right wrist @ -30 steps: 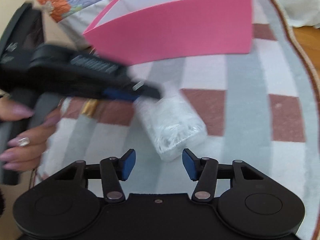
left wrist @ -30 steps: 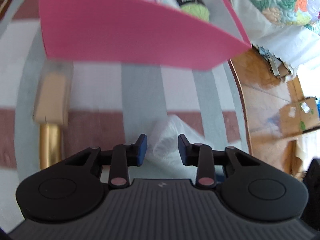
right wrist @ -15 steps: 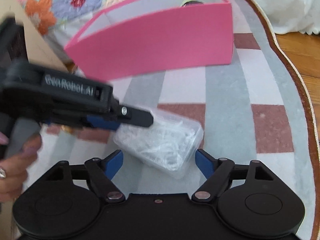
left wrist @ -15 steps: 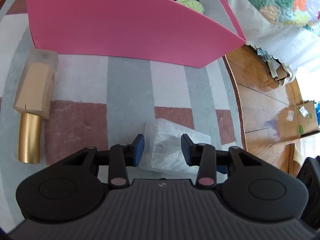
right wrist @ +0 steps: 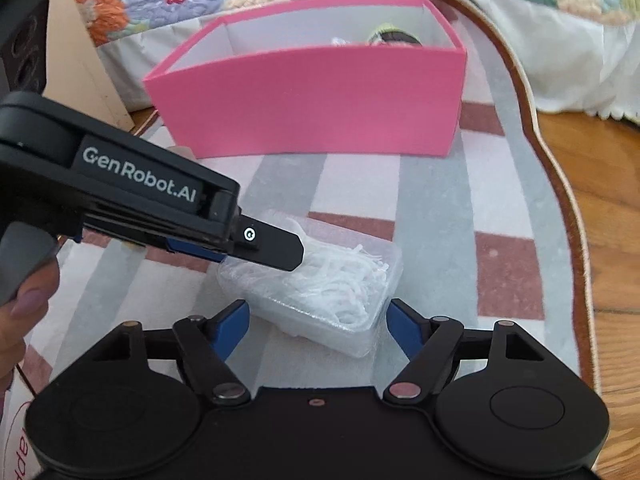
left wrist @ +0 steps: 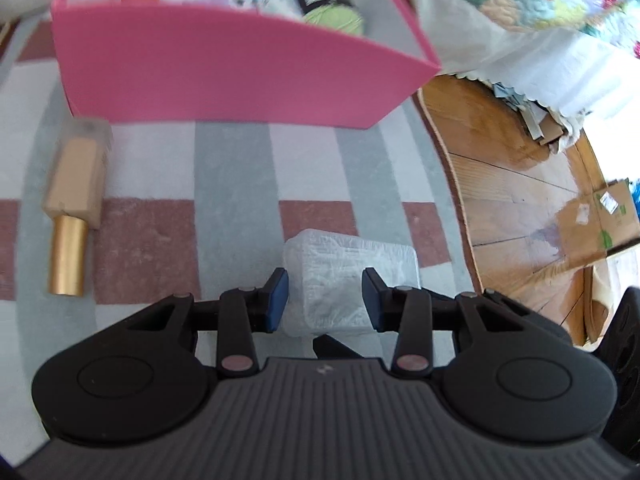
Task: Organize objects
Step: 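Lift the floss-pick box and carry it into the pink box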
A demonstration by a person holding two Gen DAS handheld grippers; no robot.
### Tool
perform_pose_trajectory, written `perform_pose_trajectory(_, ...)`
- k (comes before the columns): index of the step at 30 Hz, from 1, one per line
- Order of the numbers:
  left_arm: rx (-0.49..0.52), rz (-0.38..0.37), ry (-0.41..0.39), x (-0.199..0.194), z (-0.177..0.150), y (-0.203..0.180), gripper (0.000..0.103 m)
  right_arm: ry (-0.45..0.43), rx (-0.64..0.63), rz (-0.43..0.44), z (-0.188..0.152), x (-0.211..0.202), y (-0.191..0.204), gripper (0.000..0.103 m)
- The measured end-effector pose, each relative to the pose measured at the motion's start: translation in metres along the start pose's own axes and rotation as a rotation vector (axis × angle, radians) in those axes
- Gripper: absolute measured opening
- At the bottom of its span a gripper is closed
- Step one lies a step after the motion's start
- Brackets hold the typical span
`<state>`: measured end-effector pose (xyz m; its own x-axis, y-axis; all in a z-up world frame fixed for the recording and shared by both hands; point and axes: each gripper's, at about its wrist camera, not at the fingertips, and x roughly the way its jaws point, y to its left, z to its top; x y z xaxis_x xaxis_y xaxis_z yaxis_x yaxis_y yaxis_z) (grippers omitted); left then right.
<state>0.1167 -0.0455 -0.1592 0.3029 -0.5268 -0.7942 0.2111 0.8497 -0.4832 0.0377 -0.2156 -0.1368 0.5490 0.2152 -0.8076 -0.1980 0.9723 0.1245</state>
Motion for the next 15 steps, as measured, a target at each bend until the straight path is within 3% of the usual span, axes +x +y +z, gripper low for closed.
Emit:
perform_pose_trajectory(8,0.103,0.017,-0.063,-0.075,-0.001,-0.029,0.039,-0.083,-0.120,0.008,0.017,-0.058,0.024,0.080)
perform_pose_trajectory(15,0.149,0.014,-0.136,-0.132,0.023,-0.056,0.039,-0.197,-0.219,0.003,0.052,-0.110,0.038,0.080)
